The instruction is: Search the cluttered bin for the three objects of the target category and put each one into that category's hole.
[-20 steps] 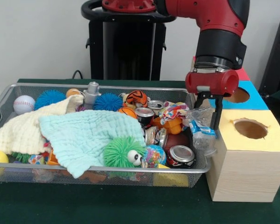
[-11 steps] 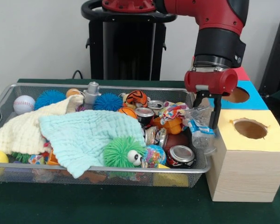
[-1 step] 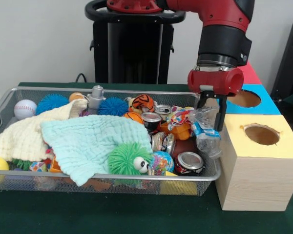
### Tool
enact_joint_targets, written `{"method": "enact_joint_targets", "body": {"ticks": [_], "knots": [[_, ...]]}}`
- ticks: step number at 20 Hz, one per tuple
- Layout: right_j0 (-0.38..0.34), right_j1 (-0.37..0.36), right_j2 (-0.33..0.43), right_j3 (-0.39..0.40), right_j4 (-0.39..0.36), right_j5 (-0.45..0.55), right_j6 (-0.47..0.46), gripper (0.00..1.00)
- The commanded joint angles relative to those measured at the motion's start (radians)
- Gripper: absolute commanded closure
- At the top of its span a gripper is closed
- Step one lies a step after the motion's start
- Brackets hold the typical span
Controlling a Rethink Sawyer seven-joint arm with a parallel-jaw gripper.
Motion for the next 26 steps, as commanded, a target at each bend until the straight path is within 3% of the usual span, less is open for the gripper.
{"method": "enact_joint_targets", "body": {"ticks": [1,5,10,15,26], "knots": [[-0.084,-0.065,0.014,0.002,-0.100,0.134,0.021,1.00],[-0.103,-0.076,0.006,0.013,-0.141,0.120,0.038,1.00],[-0.082,-0.147,-0.033,0.027,-0.144,0.206,0.030,1.00],[0.007,-0.199,-0.119,0.017,-0.108,0.306,0.035,1.00],[0.162,-0.188,-0.218,-0.039,-0.057,0.412,0.115,1.00]]}}
